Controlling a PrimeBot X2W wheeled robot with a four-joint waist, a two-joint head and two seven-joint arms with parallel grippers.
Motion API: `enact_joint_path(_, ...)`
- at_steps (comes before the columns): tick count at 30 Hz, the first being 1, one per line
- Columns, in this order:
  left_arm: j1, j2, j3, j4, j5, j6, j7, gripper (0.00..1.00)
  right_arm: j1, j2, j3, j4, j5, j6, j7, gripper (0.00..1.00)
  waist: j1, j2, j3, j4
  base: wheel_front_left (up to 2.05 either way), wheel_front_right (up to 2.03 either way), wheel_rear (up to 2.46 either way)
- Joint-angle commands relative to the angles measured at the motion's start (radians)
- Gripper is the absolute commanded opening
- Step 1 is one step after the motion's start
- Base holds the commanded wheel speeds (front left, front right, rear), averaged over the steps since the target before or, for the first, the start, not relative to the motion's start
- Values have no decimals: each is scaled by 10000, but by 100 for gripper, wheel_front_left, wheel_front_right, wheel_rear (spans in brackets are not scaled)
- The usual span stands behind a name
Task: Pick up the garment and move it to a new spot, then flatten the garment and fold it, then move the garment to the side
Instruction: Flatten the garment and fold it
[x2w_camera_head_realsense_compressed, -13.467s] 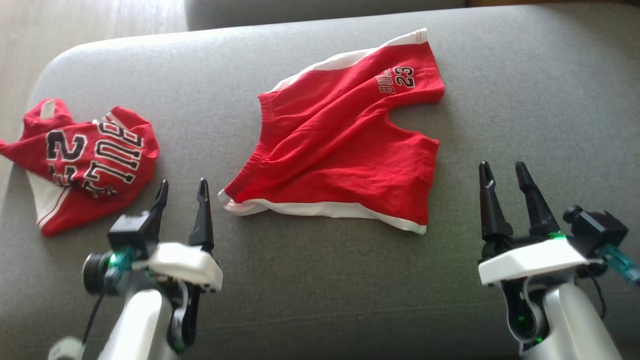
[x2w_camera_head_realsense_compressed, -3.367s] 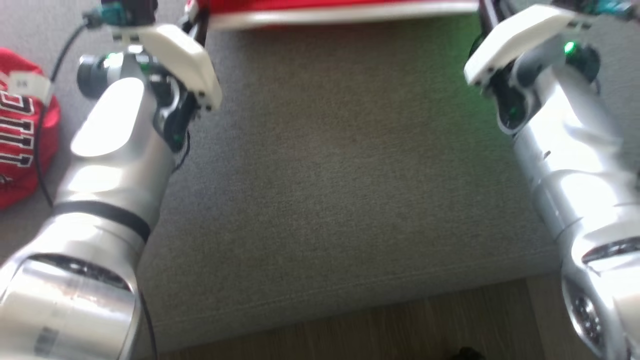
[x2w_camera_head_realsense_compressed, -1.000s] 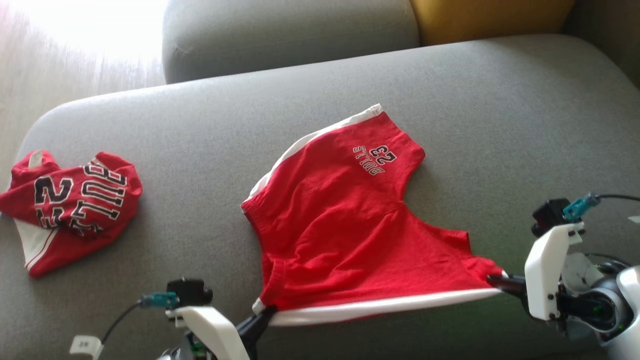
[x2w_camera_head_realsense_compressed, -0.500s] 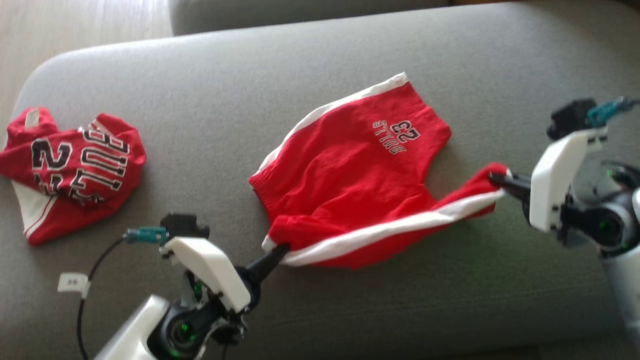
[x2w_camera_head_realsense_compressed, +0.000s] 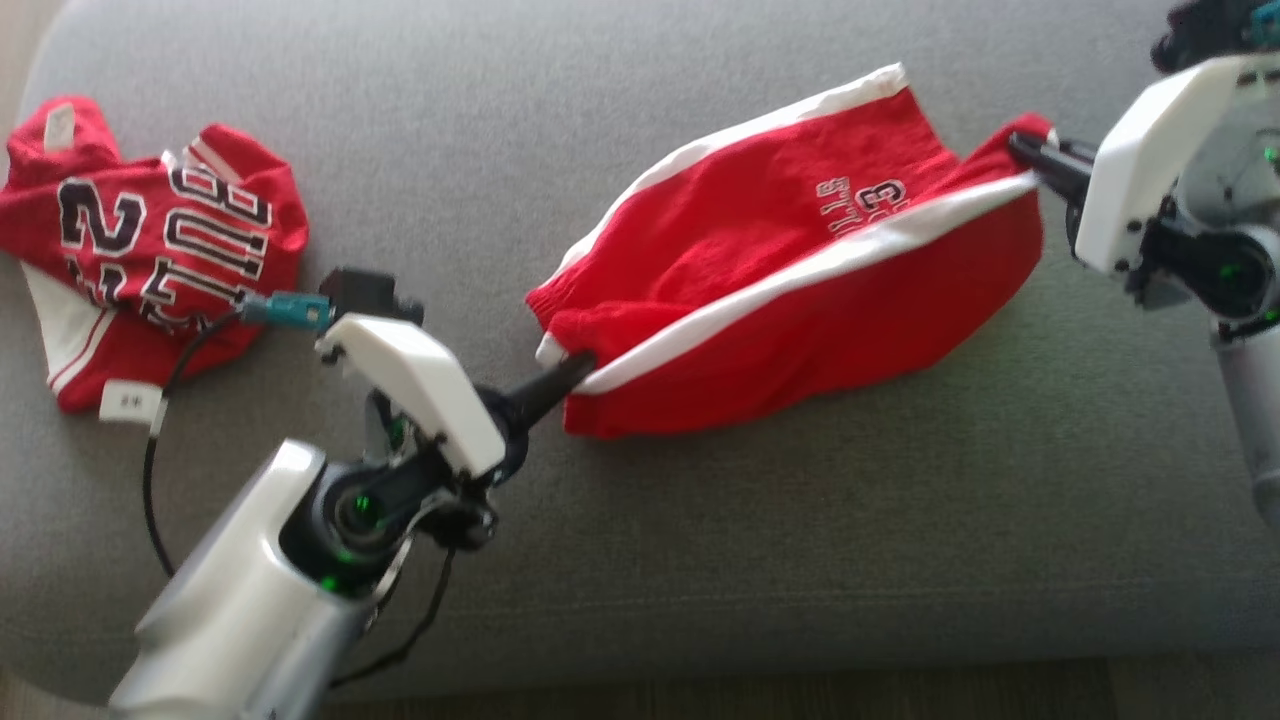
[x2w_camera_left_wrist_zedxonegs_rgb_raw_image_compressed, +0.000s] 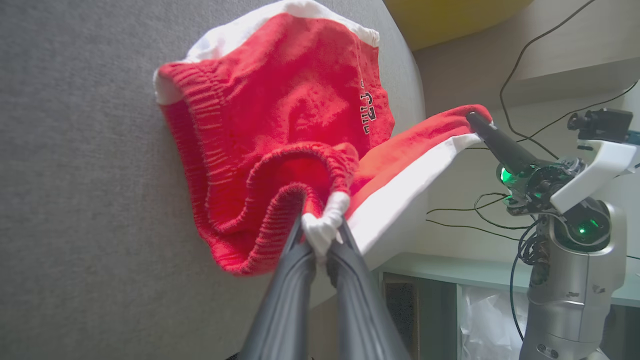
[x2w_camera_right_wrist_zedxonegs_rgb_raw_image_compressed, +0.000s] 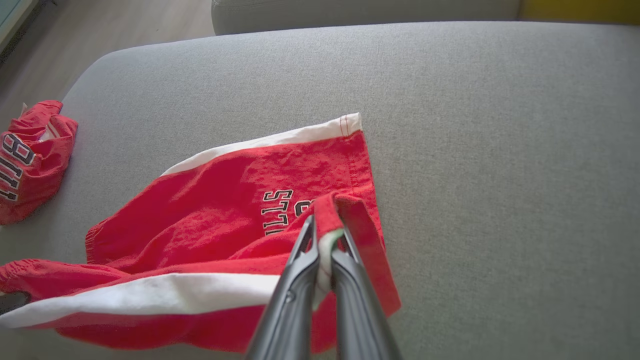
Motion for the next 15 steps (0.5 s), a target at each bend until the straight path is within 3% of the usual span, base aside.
enact_joint_path(1, -592, 82, 499, -229, -121, 75, 77, 0, -460, -7, 124, -200, -103, -4, -188, 0, -1, 0, 322, 171, 0, 0, 0)
enact_joint_path(15, -2001, -510, 656, 803, -212, 425, 298, 0, -2166, 201, 1274, 1795, 126, -4, -2588, 0, -1, 0, 1282, 407, 0, 0, 0)
